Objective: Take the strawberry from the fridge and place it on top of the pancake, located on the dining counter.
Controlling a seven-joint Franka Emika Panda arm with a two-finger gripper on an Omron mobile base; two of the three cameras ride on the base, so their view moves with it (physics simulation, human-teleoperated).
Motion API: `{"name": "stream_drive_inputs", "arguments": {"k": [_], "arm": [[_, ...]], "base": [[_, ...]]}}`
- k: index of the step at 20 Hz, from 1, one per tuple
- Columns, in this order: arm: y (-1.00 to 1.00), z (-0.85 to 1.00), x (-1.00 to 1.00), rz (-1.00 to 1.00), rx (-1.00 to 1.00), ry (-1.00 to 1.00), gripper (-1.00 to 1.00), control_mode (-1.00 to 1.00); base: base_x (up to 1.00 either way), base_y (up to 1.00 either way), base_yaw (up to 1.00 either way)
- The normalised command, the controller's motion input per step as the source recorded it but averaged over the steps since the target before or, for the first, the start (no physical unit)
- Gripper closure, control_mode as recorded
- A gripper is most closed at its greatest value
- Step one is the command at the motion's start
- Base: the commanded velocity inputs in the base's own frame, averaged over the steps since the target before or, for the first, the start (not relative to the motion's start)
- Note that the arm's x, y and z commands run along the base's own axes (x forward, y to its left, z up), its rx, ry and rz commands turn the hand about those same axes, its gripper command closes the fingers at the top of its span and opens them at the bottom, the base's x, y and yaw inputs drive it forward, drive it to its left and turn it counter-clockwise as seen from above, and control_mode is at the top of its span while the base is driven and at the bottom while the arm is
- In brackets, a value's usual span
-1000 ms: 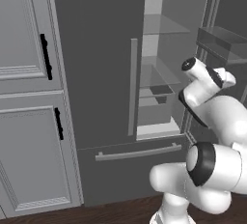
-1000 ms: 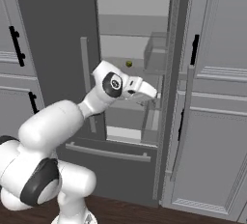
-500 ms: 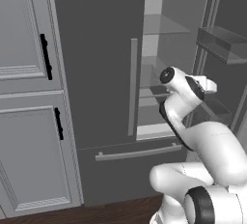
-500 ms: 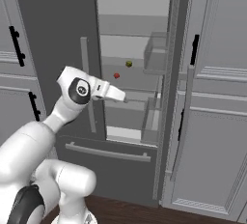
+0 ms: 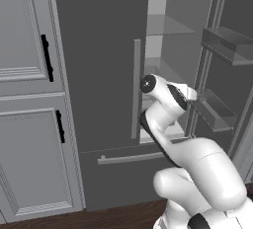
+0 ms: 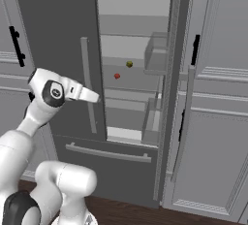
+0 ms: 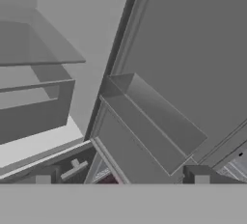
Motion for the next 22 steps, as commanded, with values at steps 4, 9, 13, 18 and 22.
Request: {"name": "stream_drive_inputs", "arguments": {"k": [4,9,13,18,22], "arm": [[0.69,0.37,0.03,0.25,0.12,0.04,-1.00,-1.00],[0.46,0.09,0.02,0.21,0.11,0.01,-1.00,-1.00],[0.46,-0.11,0.07,0.20,0.14,0.00,-1.00,-1.00],[0.31,-0.12,0.15,0.18,0.15,-0.05,-1.00,-1.00],[0.17,-0.10,0.33,0.15,0.09,-0.06,-1.00,-1.00]], "base": [[0.00,0.00,0.00],[0.00,0.00,0.00],[0.00,0.00,0.00],[0.00,0.00,0.00],[0.00,0.00,0.00]]}}
